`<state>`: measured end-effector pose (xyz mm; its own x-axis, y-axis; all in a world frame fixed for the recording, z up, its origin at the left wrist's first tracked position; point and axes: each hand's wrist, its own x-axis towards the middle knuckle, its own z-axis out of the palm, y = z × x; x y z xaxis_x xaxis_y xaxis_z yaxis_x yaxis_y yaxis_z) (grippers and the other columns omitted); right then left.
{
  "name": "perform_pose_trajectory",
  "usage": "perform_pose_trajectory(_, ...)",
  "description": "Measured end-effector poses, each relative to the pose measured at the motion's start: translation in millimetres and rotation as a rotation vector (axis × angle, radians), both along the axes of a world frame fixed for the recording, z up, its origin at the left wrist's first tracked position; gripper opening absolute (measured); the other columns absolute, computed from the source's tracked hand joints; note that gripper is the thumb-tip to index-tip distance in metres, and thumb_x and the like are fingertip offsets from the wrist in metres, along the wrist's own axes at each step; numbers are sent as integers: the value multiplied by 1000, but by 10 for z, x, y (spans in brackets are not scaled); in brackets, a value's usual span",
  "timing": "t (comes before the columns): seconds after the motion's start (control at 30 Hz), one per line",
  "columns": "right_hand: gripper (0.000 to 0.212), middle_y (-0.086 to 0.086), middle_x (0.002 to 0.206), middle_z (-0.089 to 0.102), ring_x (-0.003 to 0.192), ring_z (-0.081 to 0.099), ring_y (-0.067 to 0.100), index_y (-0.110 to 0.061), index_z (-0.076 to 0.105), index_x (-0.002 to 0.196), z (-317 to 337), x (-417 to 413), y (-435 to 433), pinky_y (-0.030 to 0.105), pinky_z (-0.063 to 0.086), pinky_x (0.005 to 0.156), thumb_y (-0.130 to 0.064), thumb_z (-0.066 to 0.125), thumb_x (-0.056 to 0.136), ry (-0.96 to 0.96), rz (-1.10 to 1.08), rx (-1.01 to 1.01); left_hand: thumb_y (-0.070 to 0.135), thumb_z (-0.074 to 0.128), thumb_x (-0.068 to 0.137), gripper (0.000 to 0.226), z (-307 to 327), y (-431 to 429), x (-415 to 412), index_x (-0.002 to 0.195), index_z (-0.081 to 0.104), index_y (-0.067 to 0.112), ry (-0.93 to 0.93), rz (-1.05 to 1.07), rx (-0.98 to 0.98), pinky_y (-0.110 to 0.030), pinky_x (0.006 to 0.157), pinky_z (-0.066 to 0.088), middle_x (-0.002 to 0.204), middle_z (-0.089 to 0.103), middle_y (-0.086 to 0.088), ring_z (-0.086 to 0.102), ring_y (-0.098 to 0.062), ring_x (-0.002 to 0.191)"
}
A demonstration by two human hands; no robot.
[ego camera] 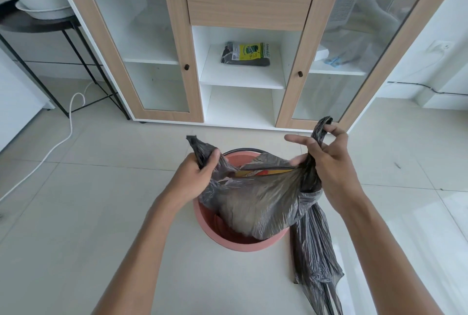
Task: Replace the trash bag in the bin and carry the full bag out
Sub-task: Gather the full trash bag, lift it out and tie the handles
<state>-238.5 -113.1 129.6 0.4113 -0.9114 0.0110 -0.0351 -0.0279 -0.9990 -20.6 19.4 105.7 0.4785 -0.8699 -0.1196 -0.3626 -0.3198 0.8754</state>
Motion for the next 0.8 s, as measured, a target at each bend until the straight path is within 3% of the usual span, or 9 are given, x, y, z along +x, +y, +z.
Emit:
perform_pose_trajectory(0.1, 63, -6, 105, 76, 63, 68, 15, -19, 0, 150, -40, 16, -31, 38, 48, 78, -22, 44, 104, 32, -15, 55, 62, 34, 97, 66, 41, -60, -55, 79, 61, 4, 86, 100, -36, -39, 71, 51, 70, 62, -6, 59, -29, 70)
perform_pose_trajectory(0.17, 76, -5, 104, 77, 69, 69, 17, -19, -16, 152, -91, 47, -30, 50, 47, 92, -26, 44, 104, 44, -11, 108, 59, 34, 98, 58, 65, -108, -124, 71, 42, 8, 158, 235, -66, -30, 56, 36, 61, 42, -4, 45, -22, 62)
perform_pose_trajectory(0.27, 54, 3, 107, 76, 77, 74, 22, -2, 18, 148, -110, 120, -7, 59, 49, 93, -26, 40, 105, -55, 59, 213, 54, 47, 96, 45, 66, -149, -185, 76, 43, 14, 257, 222, -43, -25, 60, 34, 69, 43, -10, 49, -19, 68)
perform_pose_trajectory(0.37, 34, 10, 86, 76, 77, 76, 24, 0, 54, 123, -97, 184, 42, 38, 56, 77, -23, 36, 106, -133, 104, 305, 30, 78, 79, 37, 77, -102, -116, 95, 49, 15, 299, 6, 118, -33, 75, 43, 88, 56, -10, 59, -22, 87)
perform_pose_trajectory(0.47, 32, 4, 62, 65, 75, 74, 29, -12, 63, 110, -104, 175, 70, 28, 52, 62, -29, 36, 106, -30, 50, 262, 14, 87, 67, 77, 63, 31, 57, 127, 40, 28, 221, -304, 283, -25, 91, 48, 113, 64, 5, 62, -11, 107)
perform_pose_trajectory(0.53, 34, -1, 54, 49, 60, 68, 22, -13, 63, 108, -138, 168, 62, 24, 48, 56, -31, 35, 106, -20, 25, 273, 14, 89, 64, 101, -44, 100, 162, 141, 28, 37, 114, -469, 404, -23, 104, 43, 133, 56, 13, 55, -4, 122)
perform_pose_trajectory(0.6, 35, -3, 55, 34, 47, 48, 13, -10, 63, 107, -173, 176, 40, 21, 40, 54, -32, 35, 106, -41, -10, 312, 12, 87, 67, 86, -166, 109, 201, 138, 40, 27, 25, -458, 445, -24, 103, 45, 130, 60, 10, 57, -8, 121)
perform_pose_trajectory(0.67, 34, -4, 59, 30, 46, 35, 9, -7, 61, 107, -186, 195, 22, 21, 34, 52, -29, 36, 106, -73, -42, 369, 14, 86, 72, 47, -194, 77, 174, 112, 60, 20, -4, -381, 384, -16, 79, 51, 105, 71, 8, 67, -8, 97)
perform_pose_trajectory(0.8, 28, 1, 65, 40, 56, 38, 13, 3, 57, 118, -141, 203, 21, 21, 35, 53, -6, 35, 103, -159, 25, 446, 19, 78, 82, 10, -116, -17, 99, 78, 69, 17, -25, -233, 205, -11, 50, 45, 61, 67, 12, 57, 4, 53)
